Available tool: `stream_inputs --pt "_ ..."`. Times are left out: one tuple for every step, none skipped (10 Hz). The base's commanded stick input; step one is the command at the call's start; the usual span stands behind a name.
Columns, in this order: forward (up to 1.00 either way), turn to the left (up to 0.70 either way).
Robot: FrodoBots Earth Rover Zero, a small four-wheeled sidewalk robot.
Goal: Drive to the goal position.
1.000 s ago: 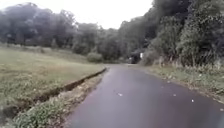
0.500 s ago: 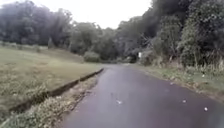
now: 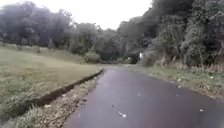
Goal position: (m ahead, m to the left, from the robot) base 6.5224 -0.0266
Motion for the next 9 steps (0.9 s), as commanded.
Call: stream_inputs --pt "0.7 0.0" --pt "0.7 -0.05" --pt "0.7 -0.13" --pt "0.7 -0.24" --pt "0.7 -0.25" --pt "0.7 -0.26" --pt "0.7 -0.26" --pt "0.7 -0.26" --pt "0.7 -0.26"
